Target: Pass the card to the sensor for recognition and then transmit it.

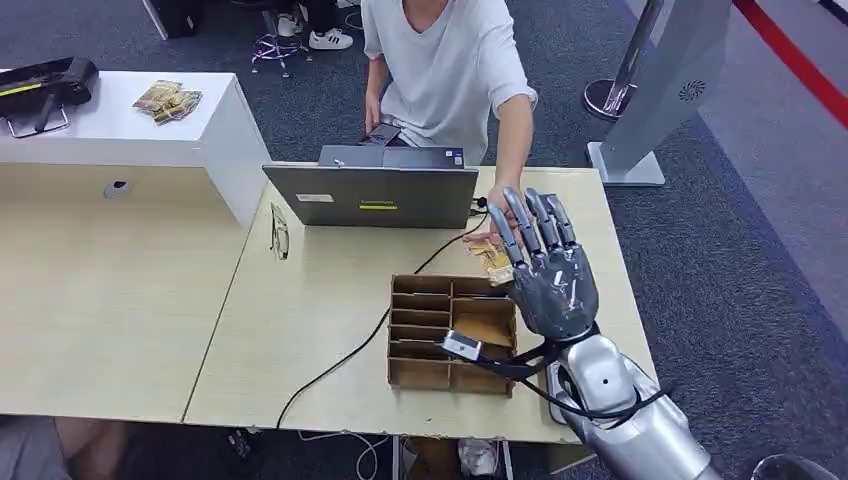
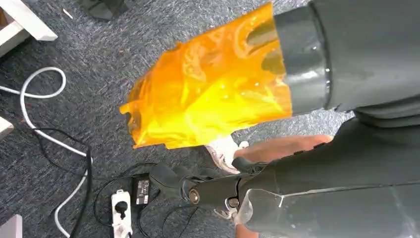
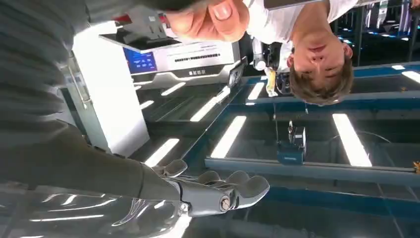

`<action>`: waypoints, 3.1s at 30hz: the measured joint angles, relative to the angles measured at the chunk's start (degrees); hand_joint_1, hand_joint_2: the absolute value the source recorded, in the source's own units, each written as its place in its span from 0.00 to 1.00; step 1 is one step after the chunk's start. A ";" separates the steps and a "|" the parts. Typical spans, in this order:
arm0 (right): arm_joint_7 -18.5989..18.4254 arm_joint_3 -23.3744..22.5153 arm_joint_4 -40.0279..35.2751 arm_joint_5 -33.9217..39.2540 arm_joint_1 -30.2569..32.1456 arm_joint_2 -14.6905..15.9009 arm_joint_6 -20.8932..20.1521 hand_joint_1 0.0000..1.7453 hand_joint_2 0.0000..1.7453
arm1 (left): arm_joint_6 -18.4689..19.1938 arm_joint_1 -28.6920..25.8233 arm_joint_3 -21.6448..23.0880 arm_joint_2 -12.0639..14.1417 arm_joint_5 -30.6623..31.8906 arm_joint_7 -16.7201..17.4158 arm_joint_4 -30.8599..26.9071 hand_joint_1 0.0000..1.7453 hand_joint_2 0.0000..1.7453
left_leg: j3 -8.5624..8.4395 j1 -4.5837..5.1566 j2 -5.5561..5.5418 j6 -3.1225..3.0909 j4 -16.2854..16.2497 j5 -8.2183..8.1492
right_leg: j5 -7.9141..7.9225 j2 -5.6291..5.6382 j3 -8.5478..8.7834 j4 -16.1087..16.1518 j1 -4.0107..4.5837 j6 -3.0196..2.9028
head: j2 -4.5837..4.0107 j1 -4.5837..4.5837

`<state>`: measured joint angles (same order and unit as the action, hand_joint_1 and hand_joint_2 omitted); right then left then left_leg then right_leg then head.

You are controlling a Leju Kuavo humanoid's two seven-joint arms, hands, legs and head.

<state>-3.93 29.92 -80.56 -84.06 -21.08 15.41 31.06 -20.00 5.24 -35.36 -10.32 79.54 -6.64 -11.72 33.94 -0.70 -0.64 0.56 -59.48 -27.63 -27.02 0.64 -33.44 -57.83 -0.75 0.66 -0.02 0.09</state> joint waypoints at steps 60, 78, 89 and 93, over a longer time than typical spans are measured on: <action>16.21 3.65 -18.94 34.62 14.59 -2.03 6.15 1.00 1.00 | -3.41 -2.30 -0.65 0.39 -5.50 -0.52 0.00 0.00 0.00 | 0.01 0.00 -0.05 0.00 0.02 -0.01 | -0.07 -0.12 -0.01 0.00 0.00 -0.05 | 0.00 0.00; 28.79 3.48 -28.18 65.70 30.91 -2.82 -6.05 1.00 1.00 | -4.68 -2.88 -4.63 0.31 -8.04 -1.20 0.00 0.00 0.00 | 0.00 0.00 -0.04 -0.01 0.04 -0.06 | -0.13 -0.12 0.00 0.01 0.00 -0.05 | 0.00 0.00; 24.89 2.91 -24.70 70.73 33.29 -2.23 -9.03 1.00 1.00 | -4.68 -2.89 -5.53 0.31 -8.11 -1.27 0.00 0.00 0.00 | -0.01 -0.01 -0.03 -0.01 0.04 -0.06 | -0.14 -0.12 0.00 0.01 0.00 -0.05 | 0.02 0.00; 24.74 2.93 -23.91 72.28 33.79 -1.92 -9.07 1.00 1.00 | -4.68 -2.89 -5.55 0.33 -7.87 -1.27 0.00 0.00 0.00 | -0.01 -0.01 -0.03 -0.01 0.04 -0.06 | -0.14 -0.12 0.00 0.01 0.01 -0.05 | 0.00 -0.02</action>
<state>20.81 32.85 -104.48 -11.78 12.71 13.49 21.99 -24.68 2.36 -40.92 -9.99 71.67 -7.91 -11.72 33.93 -0.71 -0.67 0.55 -59.44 -27.70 -27.16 0.52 -33.44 -57.82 -0.75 0.61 -0.02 0.07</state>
